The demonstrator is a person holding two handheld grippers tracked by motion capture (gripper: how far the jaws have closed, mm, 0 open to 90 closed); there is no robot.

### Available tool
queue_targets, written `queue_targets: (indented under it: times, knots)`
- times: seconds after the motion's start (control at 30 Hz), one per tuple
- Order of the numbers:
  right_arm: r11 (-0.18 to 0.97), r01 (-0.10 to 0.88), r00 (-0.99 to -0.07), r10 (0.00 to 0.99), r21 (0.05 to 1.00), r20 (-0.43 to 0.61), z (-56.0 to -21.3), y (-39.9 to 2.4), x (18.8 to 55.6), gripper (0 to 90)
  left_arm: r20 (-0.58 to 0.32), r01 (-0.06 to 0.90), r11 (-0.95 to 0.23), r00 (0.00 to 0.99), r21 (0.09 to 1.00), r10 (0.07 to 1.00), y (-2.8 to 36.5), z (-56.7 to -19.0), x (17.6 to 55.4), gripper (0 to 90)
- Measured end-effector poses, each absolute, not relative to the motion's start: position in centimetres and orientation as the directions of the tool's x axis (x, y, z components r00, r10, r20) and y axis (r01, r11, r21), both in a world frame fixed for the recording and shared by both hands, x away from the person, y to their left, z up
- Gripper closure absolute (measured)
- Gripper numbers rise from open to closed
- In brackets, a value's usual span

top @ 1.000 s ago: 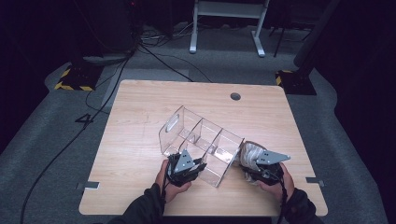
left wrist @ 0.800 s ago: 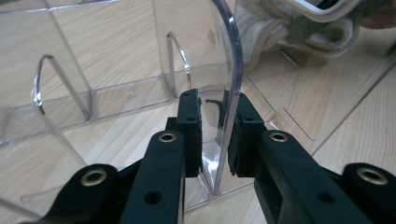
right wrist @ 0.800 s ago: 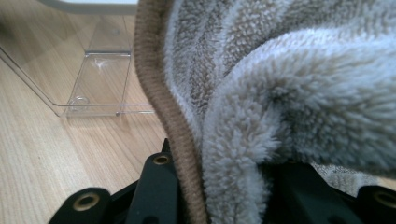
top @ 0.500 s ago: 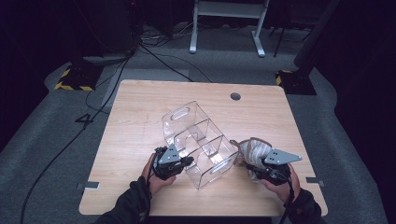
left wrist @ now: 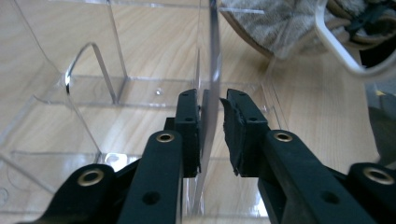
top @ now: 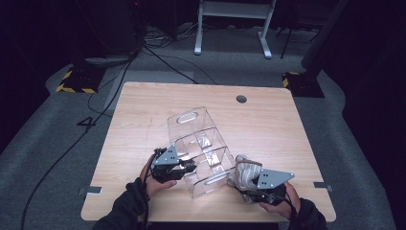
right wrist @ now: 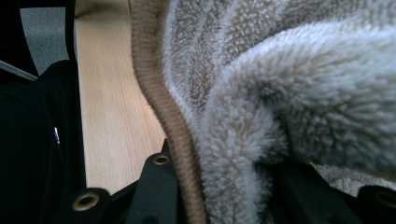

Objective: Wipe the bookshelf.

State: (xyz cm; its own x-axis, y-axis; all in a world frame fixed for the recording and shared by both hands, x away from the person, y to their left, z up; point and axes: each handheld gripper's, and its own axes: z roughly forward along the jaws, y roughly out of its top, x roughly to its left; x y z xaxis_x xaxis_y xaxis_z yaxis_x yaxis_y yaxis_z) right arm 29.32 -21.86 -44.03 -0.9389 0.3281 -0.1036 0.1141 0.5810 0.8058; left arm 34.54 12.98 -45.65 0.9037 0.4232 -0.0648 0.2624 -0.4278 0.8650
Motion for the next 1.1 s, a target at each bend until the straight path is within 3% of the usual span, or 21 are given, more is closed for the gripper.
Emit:
queue_targets:
  times: [0.1,0.23,0.33,0.53,0.87,1.1]
  knots:
    - [0.569,0.124,-0.930,0.353,0.813,-0.105,-43.9,-22.2,29.5,71.6,-0.050,0.261,-0.436,0.897,0.861,0.439,12.5,-45.6,34.6,61.7]
    - [0.530,0.164,-0.903,0.420,0.832,-0.090,-43.6,-23.1,30.0,71.1,-0.034,0.239,-0.430,0.901,0.870,0.432,11.7,-45.3,34.7,60.9]
    - [0.526,0.167,-0.894,0.438,0.834,-0.097,-43.6,-23.4,30.3,71.0,-0.029,0.226,-0.423,0.905,0.878,0.424,11.5,-45.0,34.7,65.3]
    - [0.528,0.178,-0.885,0.455,0.831,-0.100,-43.5,-23.6,30.7,70.8,-0.044,0.224,-0.412,0.914,0.883,0.403,11.6,-44.9,35.5,85.8]
    - [0.490,0.191,-0.854,0.511,0.850,-0.102,-42.9,-25.4,31.2,70.8,-0.029,0.180,-0.442,0.945,0.879,0.327,11.3,-44.8,35.2,86.4]
    - [0.496,0.163,-0.876,0.470,0.853,-0.106,-42.8,-24.5,31.0,70.8,-0.042,0.157,-0.446,0.966,0.881,0.257,10.8,-44.8,35.4,86.2]
